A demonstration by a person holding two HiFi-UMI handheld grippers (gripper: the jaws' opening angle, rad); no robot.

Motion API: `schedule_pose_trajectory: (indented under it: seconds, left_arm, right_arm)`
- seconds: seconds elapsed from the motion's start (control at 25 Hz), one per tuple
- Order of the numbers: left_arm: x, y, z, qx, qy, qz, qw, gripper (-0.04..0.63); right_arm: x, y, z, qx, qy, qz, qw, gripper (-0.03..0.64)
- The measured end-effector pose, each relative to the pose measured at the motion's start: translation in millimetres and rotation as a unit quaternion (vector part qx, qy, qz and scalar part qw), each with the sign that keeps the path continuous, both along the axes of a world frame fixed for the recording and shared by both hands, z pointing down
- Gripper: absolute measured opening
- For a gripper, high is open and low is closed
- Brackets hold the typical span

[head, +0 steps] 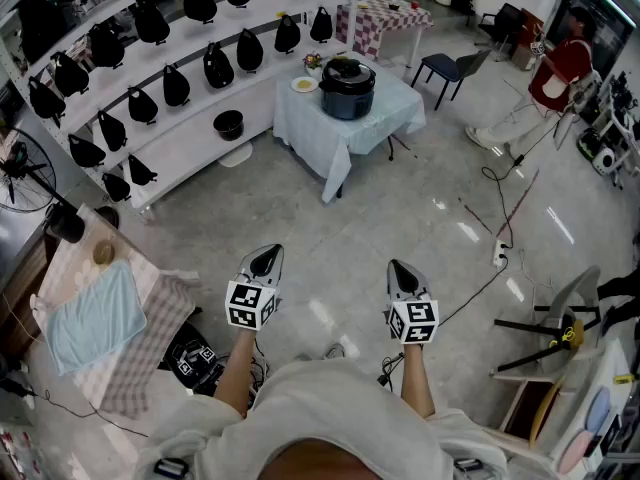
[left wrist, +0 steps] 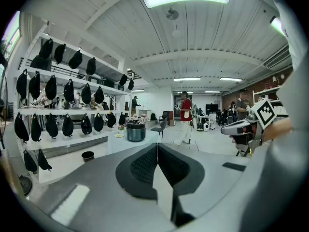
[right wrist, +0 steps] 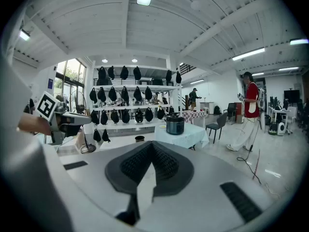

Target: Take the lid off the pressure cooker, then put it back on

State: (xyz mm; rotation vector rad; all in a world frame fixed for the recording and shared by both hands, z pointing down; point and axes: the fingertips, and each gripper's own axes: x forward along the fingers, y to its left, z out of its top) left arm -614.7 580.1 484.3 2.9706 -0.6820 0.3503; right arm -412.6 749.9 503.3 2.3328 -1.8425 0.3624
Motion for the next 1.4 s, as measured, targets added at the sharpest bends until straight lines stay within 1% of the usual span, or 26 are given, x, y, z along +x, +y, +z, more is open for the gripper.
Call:
schedule_pose_trajectory:
  seconds: [0.48, 0.64, 0.68, 0.72, 0.76, 0.8, 0.84, 0.88, 0.96, 1.08, 1.4]
  left_arm:
    - [2.6, -0.7, -2.3, -0.003, 0.000, -0.004, 1.0000, 0.008]
    - [4.7, 2.3, 1.0, -0.007, 0.003, 0.002, 1.0000, 0.012]
    - [6.8, 4.3, 1.5, -0.010, 0.006, 0.007, 0.9999, 0.026]
    - [9.4, 6.5, 2.2, -0.015, 0.009, 0.012, 0.9998, 0.084]
    - [12.2, 8.7, 3.4, -0.021, 0.011, 0.017, 0.9996, 0.178]
    - [15.1, 10.7, 4.7, -0.027, 0.011, 0.021, 0.9994, 0.219]
    - [17.9, 12.7, 6.0, -0.030, 0.011, 0.025, 0.9992, 0.260]
    - [20.7, 14.7, 7.4, -0.032, 0.010, 0.029, 0.9990, 0.282]
    - [27.3, 18.2, 10.1, -0.032, 0.006, 0.034, 0.9989, 0.296]
    - [38.3, 22.7, 13.0, -0.031, 0.006, 0.036, 0.9989, 0.298]
    - [67.2, 32.0, 15.2, -0.032, 0.007, 0.028, 0.9991, 0.298]
  right_arm:
    - [2.4, -1.5, 0.2, -0.006, 0.001, -0.004, 1.000, -0.001]
    - [2.9, -1.5, -3.6, 0.019, -0.013, -0.003, 1.000, 0.000]
    - [2.6, -1.6, -5.2, 0.027, -0.019, -0.006, 0.999, 0.000]
    - [1.8, -1.9, -6.6, 0.034, -0.026, -0.012, 0.999, 0.041]
    - [1.1, -2.2, -7.4, 0.039, -0.030, -0.017, 0.999, 0.155]
    - [1.1, -2.2, -7.9, 0.042, -0.031, -0.021, 0.998, 0.223]
    - [1.7, -2.0, -8.4, 0.044, -0.029, -0.021, 0.998, 0.257]
    - [3.0, -1.6, -8.9, 0.045, -0.025, -0.021, 0.998, 0.275]
    - [8.0, 0.1, -9.3, 0.046, -0.017, -0.016, 0.999, 0.281]
    - [17.8, 3.5, -6.6, 0.044, -0.013, -0.013, 0.999, 0.281]
    - [40.6, 9.0, -2.0, 0.038, -0.013, -0.030, 0.999, 0.281]
